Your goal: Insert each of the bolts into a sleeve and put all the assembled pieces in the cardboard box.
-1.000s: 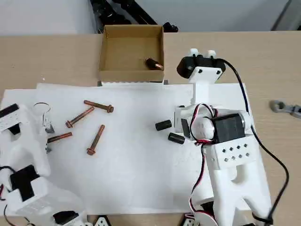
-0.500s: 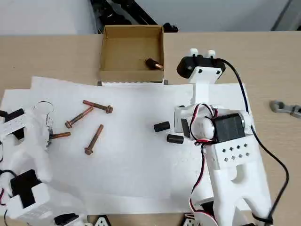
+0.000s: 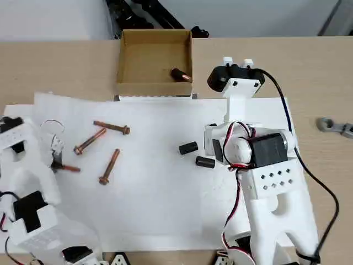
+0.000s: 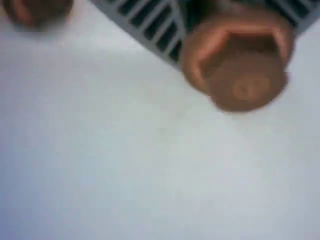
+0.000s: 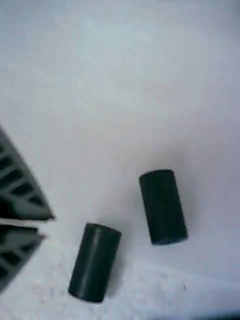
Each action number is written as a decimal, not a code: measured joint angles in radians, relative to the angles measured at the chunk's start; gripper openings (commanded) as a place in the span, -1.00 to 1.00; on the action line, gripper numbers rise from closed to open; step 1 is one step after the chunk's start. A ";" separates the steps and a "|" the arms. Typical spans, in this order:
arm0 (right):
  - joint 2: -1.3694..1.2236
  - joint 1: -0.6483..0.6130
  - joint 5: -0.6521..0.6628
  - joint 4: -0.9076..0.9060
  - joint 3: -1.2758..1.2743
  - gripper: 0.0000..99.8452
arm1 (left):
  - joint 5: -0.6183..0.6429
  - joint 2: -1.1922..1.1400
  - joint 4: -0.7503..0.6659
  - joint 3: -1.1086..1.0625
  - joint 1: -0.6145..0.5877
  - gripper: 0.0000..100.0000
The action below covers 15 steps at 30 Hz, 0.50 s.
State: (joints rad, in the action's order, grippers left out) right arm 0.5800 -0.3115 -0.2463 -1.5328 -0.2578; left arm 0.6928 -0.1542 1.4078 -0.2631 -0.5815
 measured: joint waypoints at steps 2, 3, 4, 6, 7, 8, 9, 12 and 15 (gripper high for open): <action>0.000 0.000 0.000 0.000 0.000 -0.99 | -0.120 -0.002 0.110 0.081 0.000 -0.98; 0.000 0.000 0.000 0.000 0.000 -0.99 | -0.173 -0.002 0.158 0.121 0.002 -0.98; 0.000 0.000 0.000 0.000 0.000 -0.99 | -0.215 -0.002 0.198 0.158 0.002 -0.98; 0.000 0.000 0.000 0.000 0.000 -0.99 | -0.272 -0.002 0.256 0.224 0.002 -0.98; 0.000 0.002 0.000 0.000 0.000 -0.99 | -0.293 -0.002 0.269 0.250 0.002 -0.98; 0.000 0.002 0.000 0.000 0.000 -0.99 | -0.313 -0.002 0.278 0.270 0.002 -0.98; 0.000 0.002 0.000 0.000 0.000 -0.99 | -0.327 -0.002 0.284 0.285 0.002 -0.98; 0.000 0.000 0.000 0.000 0.000 -0.99 | -0.347 -0.002 0.290 0.302 0.002 -0.98; 0.000 0.002 0.000 0.000 0.000 -0.99 | -0.350 -0.003 0.292 0.302 0.002 -0.98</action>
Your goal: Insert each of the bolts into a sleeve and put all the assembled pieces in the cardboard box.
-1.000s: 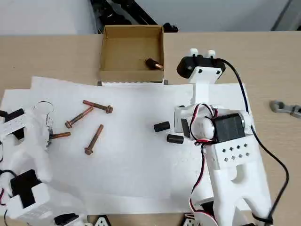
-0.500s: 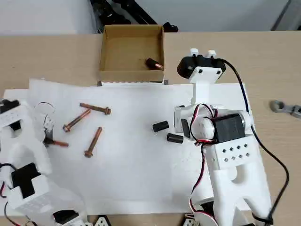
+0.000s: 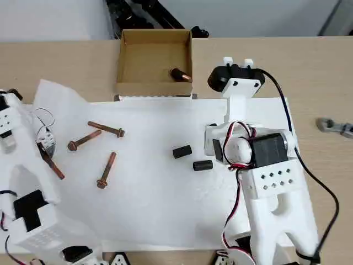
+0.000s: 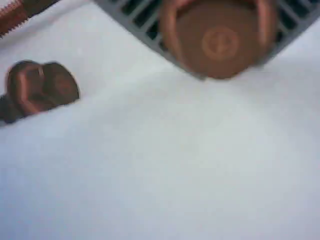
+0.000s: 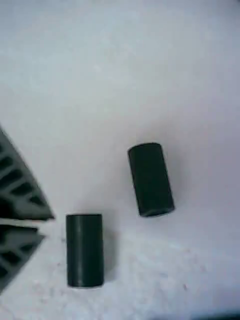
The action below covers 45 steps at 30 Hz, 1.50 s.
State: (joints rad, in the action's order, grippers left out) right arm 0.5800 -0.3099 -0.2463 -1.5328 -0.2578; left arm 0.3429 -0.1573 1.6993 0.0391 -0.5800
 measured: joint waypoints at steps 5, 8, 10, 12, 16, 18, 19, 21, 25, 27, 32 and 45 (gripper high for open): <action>0.077 -0.002 0.000 0.000 -0.003 -0.99 | -0.057 0.000 0.006 0.000 0.000 -0.94; 0.104 0.000 0.000 0.000 -0.003 -0.99 | -0.063 0.000 0.006 0.000 0.000 -0.71; 0.107 0.000 0.000 0.000 -0.003 -0.99 | -0.052 0.000 0.008 0.000 -0.006 -0.61; 0.107 -0.002 0.000 0.000 -0.003 -0.99 | -0.048 0.000 0.008 -0.011 -0.006 -0.61; 0.107 -0.002 0.000 0.000 -0.003 -0.99 | -0.048 0.000 -0.048 -0.092 -0.006 -0.60; 0.107 0.000 0.000 0.000 -0.003 -0.99 | -0.046 0.000 -0.074 -0.129 -0.005 -0.60; 0.107 0.000 0.000 0.000 -0.003 -0.99 | -0.046 0.000 -0.084 -0.141 -0.005 -0.60; 0.107 -0.002 0.000 0.000 -0.003 -0.99 | -0.046 0.000 -0.100 -0.146 -0.005 -0.60; 0.107 0.000 0.000 0.000 -0.003 -0.99 | -0.037 0.000 -0.130 -0.150 -0.025 -0.60; 0.107 0.000 0.000 0.000 -0.003 -0.99 | -0.008 0.000 -0.147 -0.155 -0.051 -0.60; 0.110 0.000 0.000 0.000 -0.003 -0.99 | -0.018 0.000 -0.203 -0.158 -0.098 -0.60; 0.110 0.000 0.000 0.000 -0.003 -0.99 | -0.124 0.000 -0.333 -0.279 -0.031 -0.60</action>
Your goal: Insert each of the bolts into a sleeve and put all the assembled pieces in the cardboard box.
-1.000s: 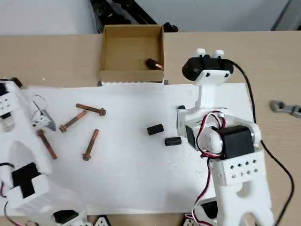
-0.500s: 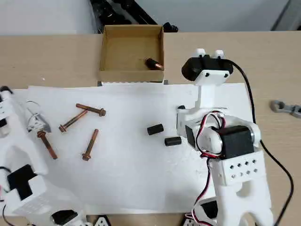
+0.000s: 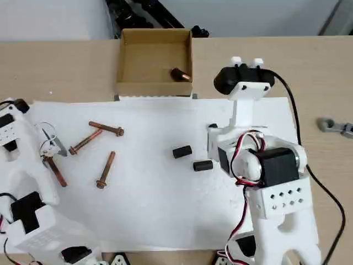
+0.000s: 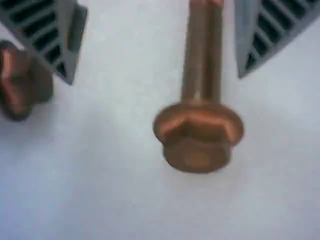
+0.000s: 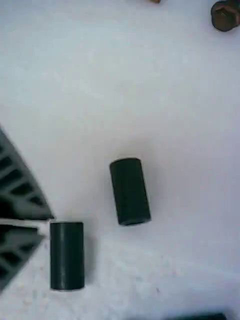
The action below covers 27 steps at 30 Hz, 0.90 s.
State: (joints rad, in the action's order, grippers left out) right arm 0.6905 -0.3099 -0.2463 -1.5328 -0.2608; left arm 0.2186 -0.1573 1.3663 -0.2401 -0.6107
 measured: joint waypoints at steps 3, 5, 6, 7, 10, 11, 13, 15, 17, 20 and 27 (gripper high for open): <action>0.000 -0.002 0.000 0.000 0.000 -0.99 | -0.003 0.000 -0.028 -0.029 0.003 -0.60; 0.000 0.000 0.000 0.000 0.000 -0.99 | -0.025 0.000 -0.038 -0.040 0.002 -0.60; 0.000 0.002 0.000 0.000 0.000 -0.99 | -0.034 0.000 -0.041 -0.046 0.002 -0.60; 0.000 0.002 0.000 0.000 0.000 -0.99 | -0.040 0.000 -0.041 -0.048 0.002 -0.60; 0.000 -0.005 0.000 0.000 0.000 -0.99 | -0.044 0.000 -0.061 -0.051 0.000 -0.60; 0.000 -0.005 0.000 0.000 0.000 -0.99 | -0.048 0.000 -0.072 -0.051 -0.002 -0.60; 0.000 -0.003 0.000 0.000 0.000 -0.99 | -0.049 0.000 -0.091 -0.051 -0.014 -0.60; 0.000 -0.003 0.000 0.000 0.000 -0.99 | -0.060 0.000 -0.104 -0.051 -0.031 -0.60; 0.000 -0.005 0.000 0.000 0.000 -0.99 | -0.063 0.000 -0.115 -0.054 -0.029 -0.60; 0.000 -0.005 0.000 0.000 0.000 -0.99 | -0.064 0.000 -0.138 -0.072 -0.028 -0.60; 0.000 -0.005 0.000 0.000 0.000 -0.99 | -0.066 0.005 -0.218 -0.146 -0.029 -0.60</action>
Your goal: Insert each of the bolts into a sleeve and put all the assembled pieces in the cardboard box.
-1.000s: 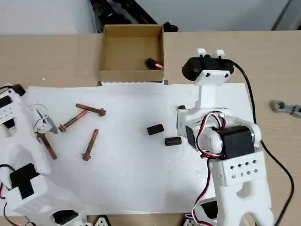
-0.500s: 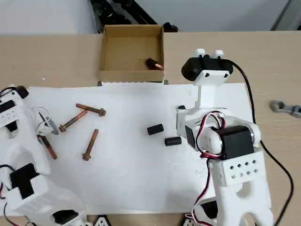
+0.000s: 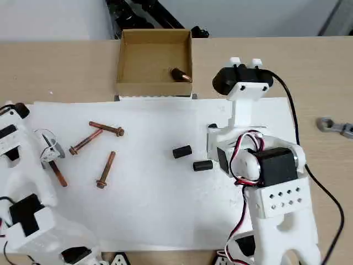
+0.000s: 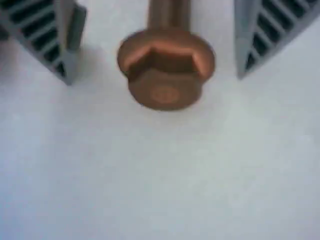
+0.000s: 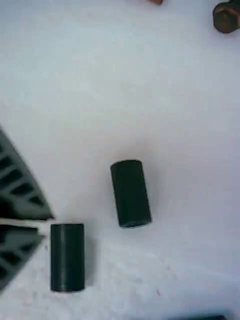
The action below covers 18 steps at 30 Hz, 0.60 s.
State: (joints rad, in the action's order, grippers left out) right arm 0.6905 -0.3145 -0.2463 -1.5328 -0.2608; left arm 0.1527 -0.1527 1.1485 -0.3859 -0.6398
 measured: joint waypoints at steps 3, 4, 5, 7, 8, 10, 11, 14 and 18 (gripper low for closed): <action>0.000 0.003 0.000 0.000 0.000 -0.99 | 0.000 0.009 -0.021 -0.025 0.000 -0.60; 0.000 0.003 0.000 0.000 0.000 -0.99 | 0.000 0.012 -0.026 -0.032 0.000 -0.62; 0.000 0.002 0.000 0.000 0.000 -0.99 | 0.002 0.012 -0.029 -0.037 0.000 -0.64; 0.000 0.000 0.000 0.000 0.000 -0.99 | 0.002 0.015 -0.040 -0.049 0.002 -0.68; 0.000 0.002 0.000 0.000 0.000 -0.99 | 0.002 0.015 -0.046 -0.055 0.005 -0.71; 0.000 0.002 0.000 0.000 0.000 -0.99 | 0.002 0.017 -0.061 -0.066 0.008 -0.78; 0.000 0.002 0.000 0.000 0.000 -0.99 | 0.002 0.017 -0.066 -0.069 0.009 -0.83; 0.000 0.000 0.000 0.000 0.000 -0.99 | 0.002 0.018 -0.075 -0.072 0.012 -0.98; 0.000 0.000 0.000 0.000 0.000 -0.99 | 0.000 0.020 -0.066 -0.072 0.023 -0.98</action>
State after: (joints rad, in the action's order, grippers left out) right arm 0.6905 -0.3145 -0.2463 -1.5328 -0.2608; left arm 0.1527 -0.1327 1.0825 -0.4580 -0.6168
